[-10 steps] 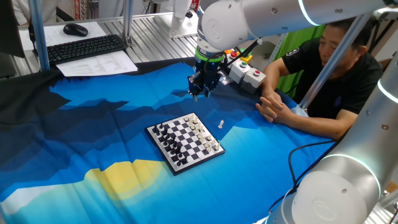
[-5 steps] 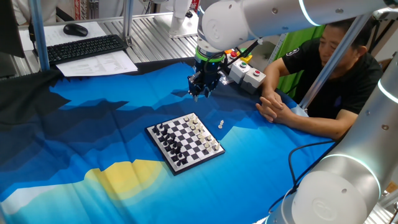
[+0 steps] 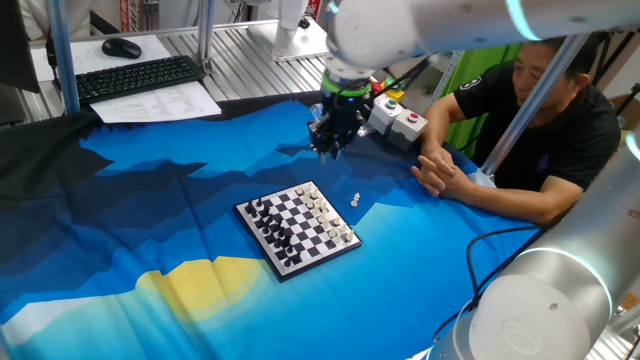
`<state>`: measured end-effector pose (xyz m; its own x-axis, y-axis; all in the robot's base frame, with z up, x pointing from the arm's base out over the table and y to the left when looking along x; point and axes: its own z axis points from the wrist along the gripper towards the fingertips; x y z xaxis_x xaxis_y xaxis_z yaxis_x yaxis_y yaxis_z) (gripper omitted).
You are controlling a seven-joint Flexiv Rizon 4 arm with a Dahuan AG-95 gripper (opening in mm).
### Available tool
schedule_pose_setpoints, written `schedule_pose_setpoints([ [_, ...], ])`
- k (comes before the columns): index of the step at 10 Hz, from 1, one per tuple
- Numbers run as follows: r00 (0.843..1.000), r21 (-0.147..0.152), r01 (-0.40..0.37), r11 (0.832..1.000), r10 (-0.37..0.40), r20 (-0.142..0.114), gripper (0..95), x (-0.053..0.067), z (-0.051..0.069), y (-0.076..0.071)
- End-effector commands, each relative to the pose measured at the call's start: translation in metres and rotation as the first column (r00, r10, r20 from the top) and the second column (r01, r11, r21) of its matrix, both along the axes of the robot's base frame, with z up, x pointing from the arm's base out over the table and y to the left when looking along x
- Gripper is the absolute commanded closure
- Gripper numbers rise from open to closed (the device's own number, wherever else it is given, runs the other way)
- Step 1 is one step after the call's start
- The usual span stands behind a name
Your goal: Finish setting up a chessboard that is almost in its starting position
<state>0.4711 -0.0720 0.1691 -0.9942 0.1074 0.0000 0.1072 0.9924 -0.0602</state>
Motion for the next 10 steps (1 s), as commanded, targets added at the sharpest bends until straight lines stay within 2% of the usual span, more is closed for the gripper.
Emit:
schedule_pose_setpoints([
  [1,1.0,0.011,0.005,1.0,-0.005,-0.013,95.0,0.006,-0.002,0.003],
  [3,1.0,0.003,-0.01,1.0,0.01,-0.009,95.0,0.006,-0.002,0.003],
  [5,1.0,-0.011,-0.015,1.0,0.015,-0.009,57.0,0.009,-0.005,-0.002],
  [6,1.0,-0.018,-0.021,1.0,0.02,-0.009,57.0,0.011,-0.007,-0.006],
  [7,0.999,-0.022,-0.051,0.998,0.051,-0.005,57.0,0.019,-0.014,-0.022],
  [10,0.993,-0.021,-0.118,0.993,0.118,-0.006,57.0,0.029,-0.03,-0.061],
])
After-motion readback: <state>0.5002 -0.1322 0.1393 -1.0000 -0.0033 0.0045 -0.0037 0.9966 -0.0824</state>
